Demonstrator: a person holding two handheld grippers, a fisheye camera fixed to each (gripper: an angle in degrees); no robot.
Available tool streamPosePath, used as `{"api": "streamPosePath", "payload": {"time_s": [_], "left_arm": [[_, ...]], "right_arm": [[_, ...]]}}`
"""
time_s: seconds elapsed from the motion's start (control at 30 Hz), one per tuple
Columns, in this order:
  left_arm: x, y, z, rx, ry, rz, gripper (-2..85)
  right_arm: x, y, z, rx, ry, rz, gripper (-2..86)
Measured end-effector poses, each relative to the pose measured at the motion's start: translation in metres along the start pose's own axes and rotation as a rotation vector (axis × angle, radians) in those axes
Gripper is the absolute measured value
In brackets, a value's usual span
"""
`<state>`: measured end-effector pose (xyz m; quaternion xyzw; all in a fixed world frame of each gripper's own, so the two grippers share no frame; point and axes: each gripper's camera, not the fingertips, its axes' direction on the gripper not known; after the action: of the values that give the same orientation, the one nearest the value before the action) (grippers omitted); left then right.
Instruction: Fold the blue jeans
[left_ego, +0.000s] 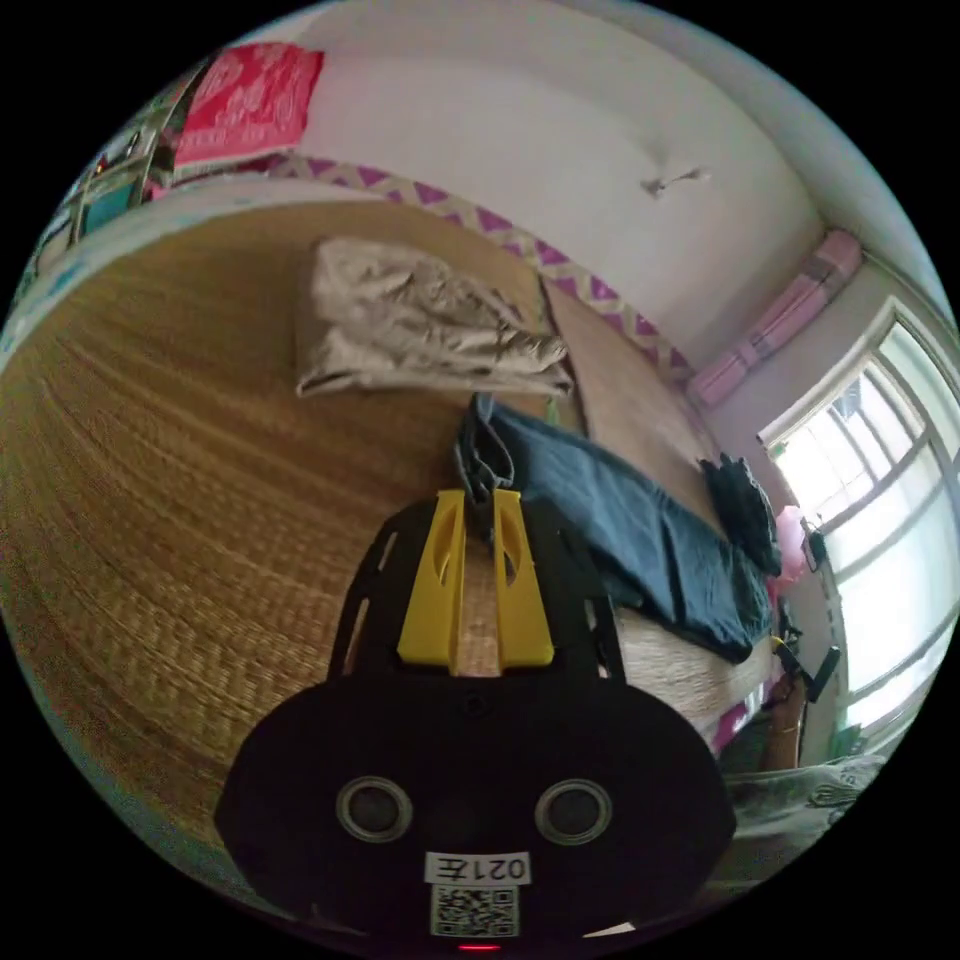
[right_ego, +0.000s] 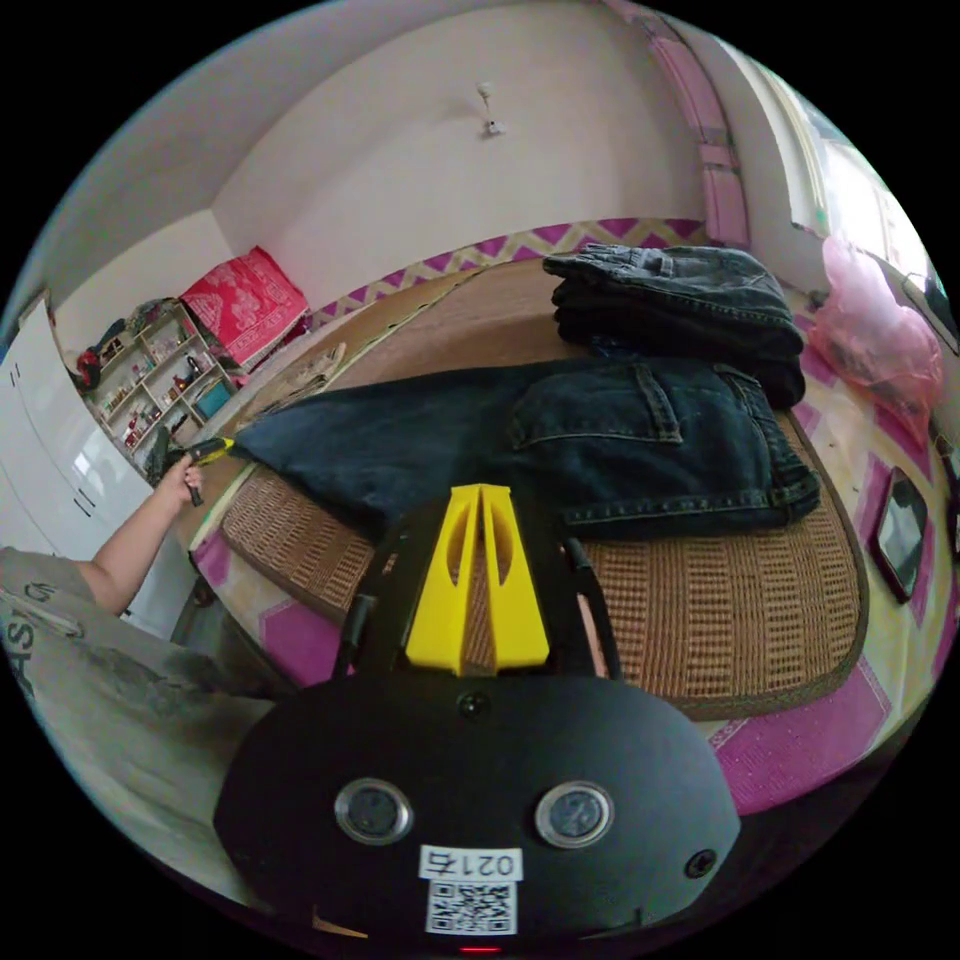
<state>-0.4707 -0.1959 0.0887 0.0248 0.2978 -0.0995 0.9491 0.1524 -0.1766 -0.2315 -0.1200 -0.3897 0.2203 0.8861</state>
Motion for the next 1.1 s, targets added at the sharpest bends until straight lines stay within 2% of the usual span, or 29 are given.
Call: {"api": "streamPosePath", "payload": {"time_s": [0.07,0.17,0.23,0.27,0.33,0.43,0.53,0.6,0.73,0.9,1.1], "left_arm": [[-0.013,-0.004,-0.009,0.048,0.061,-0.014,4.1],[-0.026,-0.013,-0.015,-0.017,-0.011,-0.037,3.1],[-0.032,-0.014,-0.031,0.034,-0.065,-0.040,1.5],[-0.029,-0.014,-0.048,0.115,-0.107,-0.007,0.6],[-0.013,-0.013,-0.066,0.197,-0.110,0.125,0.8],[0.028,-0.022,-0.056,0.108,-0.066,0.352,5.0],[0.076,-0.027,-0.026,0.061,-0.097,0.591,7.8],[0.108,-0.034,0.002,0.013,-0.049,0.775,10.7],[0.135,-0.056,0.046,-0.120,-0.042,0.876,12.9],[0.154,-0.076,0.091,-0.288,-0.075,1.012,12.7],[0.154,-0.081,0.114,-0.454,-0.075,1.056,11.8]], "right_arm": [[-0.007,-0.003,0.000,-0.007,0.007,-0.016,-0.4],[-0.013,-0.009,0.000,-0.012,0.035,-0.056,-0.1],[-0.011,-0.019,0.003,-0.022,0.042,-0.096,0.5],[-0.006,-0.028,0.005,-0.019,0.049,-0.135,1.4],[0.001,-0.047,0.010,-0.014,0.095,-0.231,3.8],[0.025,-0.087,0.021,-0.005,0.172,-0.387,6.4],[0.056,-0.130,0.052,-0.102,0.242,-0.541,7.3],[0.082,-0.156,0.078,-0.209,0.297,-0.638,7.8],[0.121,-0.190,0.094,-0.331,0.202,-0.699,8.6],[0.177,-0.230,0.105,-0.530,-0.052,-0.656,8.4],[0.204,-0.243,0.106,-0.589,-0.175,-0.647,6.3]]}}
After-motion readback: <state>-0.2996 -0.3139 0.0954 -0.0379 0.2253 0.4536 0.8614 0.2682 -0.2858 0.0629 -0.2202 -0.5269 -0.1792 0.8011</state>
